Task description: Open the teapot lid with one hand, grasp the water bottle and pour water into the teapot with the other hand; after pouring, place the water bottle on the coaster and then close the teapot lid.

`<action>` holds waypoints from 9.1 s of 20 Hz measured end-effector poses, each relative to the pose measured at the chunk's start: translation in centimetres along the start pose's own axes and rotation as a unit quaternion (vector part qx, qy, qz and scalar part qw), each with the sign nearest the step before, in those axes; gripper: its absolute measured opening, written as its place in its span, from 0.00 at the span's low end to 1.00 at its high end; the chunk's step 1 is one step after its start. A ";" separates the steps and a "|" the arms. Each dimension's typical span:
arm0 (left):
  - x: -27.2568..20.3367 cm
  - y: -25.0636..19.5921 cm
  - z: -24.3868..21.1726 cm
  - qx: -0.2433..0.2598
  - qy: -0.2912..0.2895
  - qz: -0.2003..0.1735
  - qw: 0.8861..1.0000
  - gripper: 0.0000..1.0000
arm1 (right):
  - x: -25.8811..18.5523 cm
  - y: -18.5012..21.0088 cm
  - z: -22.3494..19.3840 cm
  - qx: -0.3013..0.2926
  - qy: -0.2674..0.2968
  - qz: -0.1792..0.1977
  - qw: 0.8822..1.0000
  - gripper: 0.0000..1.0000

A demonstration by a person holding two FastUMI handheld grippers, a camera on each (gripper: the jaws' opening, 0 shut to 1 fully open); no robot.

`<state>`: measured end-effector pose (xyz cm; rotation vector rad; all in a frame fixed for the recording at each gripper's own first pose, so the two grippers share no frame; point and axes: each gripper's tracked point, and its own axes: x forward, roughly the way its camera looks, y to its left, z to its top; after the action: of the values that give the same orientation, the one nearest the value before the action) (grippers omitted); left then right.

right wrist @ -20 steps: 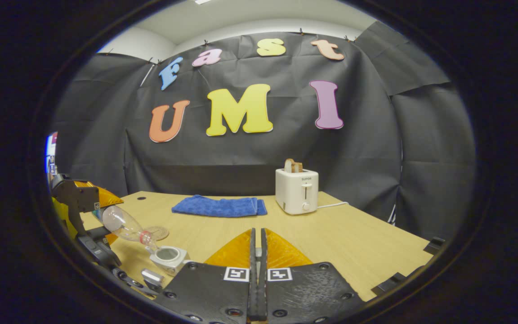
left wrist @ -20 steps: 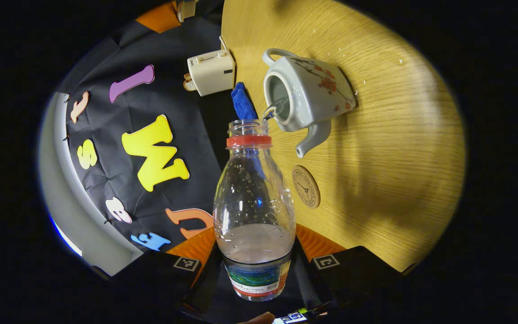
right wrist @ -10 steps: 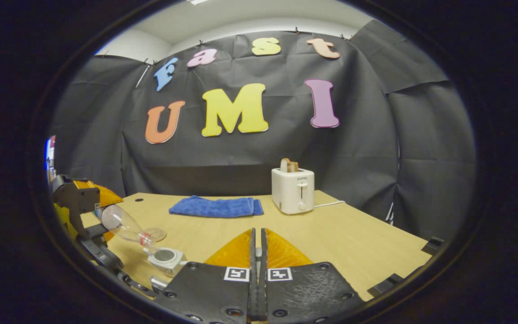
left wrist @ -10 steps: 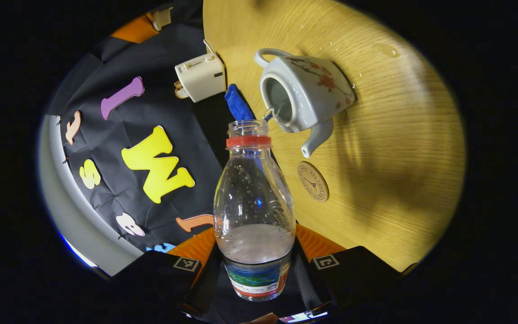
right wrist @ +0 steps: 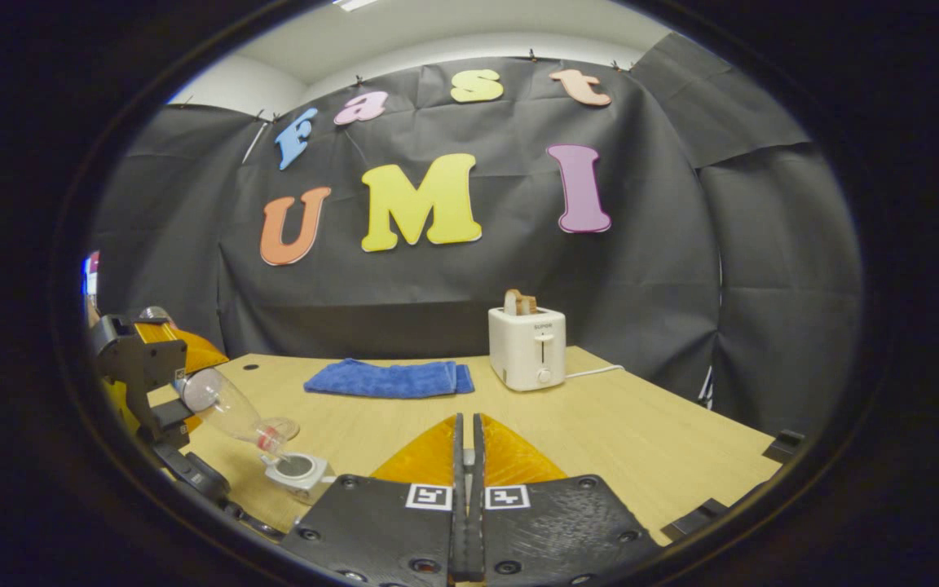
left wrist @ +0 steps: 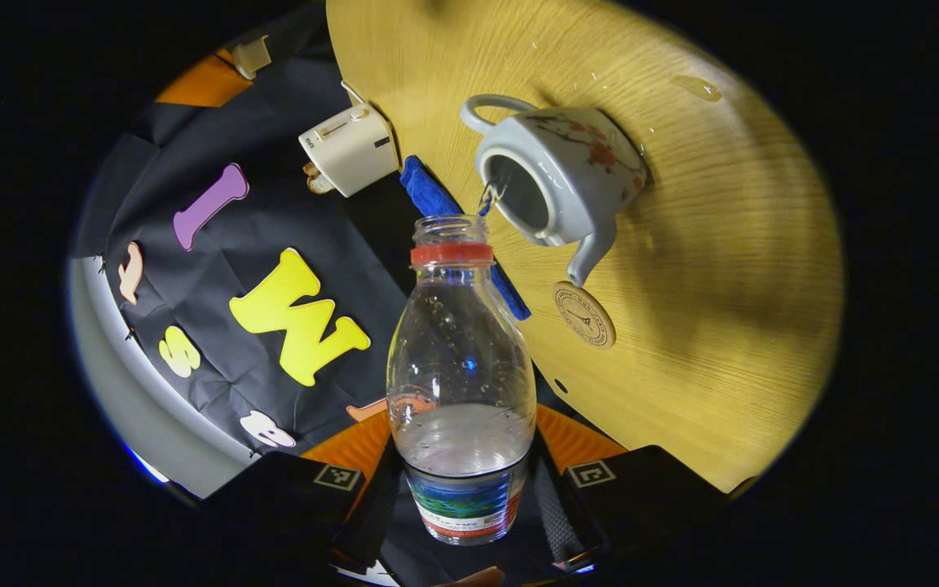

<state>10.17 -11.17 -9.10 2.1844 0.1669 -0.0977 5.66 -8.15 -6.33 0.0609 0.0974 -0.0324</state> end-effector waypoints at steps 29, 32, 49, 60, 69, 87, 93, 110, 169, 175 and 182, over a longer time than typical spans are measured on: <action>0.8 -0.2 0.6 -0.028 -0.021 0.001 0.999 0.76 | 0.7 -0.6 -0.8 0.007 0.012 -0.005 1.000 0.00; 1.0 -2.8 0.5 -0.156 -0.040 -0.038 0.986 0.76 | 0.5 -1.2 -0.7 0.009 0.010 -0.015 1.000 0.00; 2.9 5.9 -3.2 -0.736 -0.119 0.027 0.666 0.77 | 1.5 0.1 -3.1 -0.021 0.028 -0.014 0.999 0.00; 9.0 2.5 -3.2 -0.876 -0.124 0.022 0.466 0.79 | 2.6 0.5 -5.3 -0.039 0.048 -0.014 0.998 0.00; 13.0 -0.8 -0.1 -0.894 -0.128 -0.019 0.428 0.80 | 2.9 0.1 -5.4 -0.008 0.028 -0.020 0.999 0.00; 13.8 -3.2 1.2 -0.889 -0.151 -0.056 0.428 0.92 | 2.9 1.2 -6.5 -0.019 0.049 -0.007 0.999 0.00; 11.9 -3.9 1.7 -0.890 -0.159 -0.071 0.421 0.93 | 2.2 2.2 -6.5 -0.029 0.049 -0.004 0.998 0.00; 0.4 -3.9 -3.6 -0.882 -0.126 -0.011 0.454 0.92 | 0.8 7.1 -4.0 -0.030 0.037 0.070 0.996 0.01; -6.8 -3.1 -12.3 -0.895 -0.086 -0.031 0.438 0.92 | -6.6 7.8 7.0 -0.076 -0.008 0.040 0.996 0.95; -9.9 -0.2 -13.8 -0.879 -0.084 0.019 0.470 0.92 | -9.3 1.5 6.7 -0.070 0.004 0.008 0.998 0.97; -10.9 0.7 -13.5 -0.884 -0.064 0.040 0.462 0.92 | -10.3 -5.3 7.4 -0.033 -0.002 -0.032 0.999 0.95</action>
<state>-0.34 -1.51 0.70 0.0121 0.0023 0.0060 -4.10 -13.62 1.75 -0.0081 0.0957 -0.0933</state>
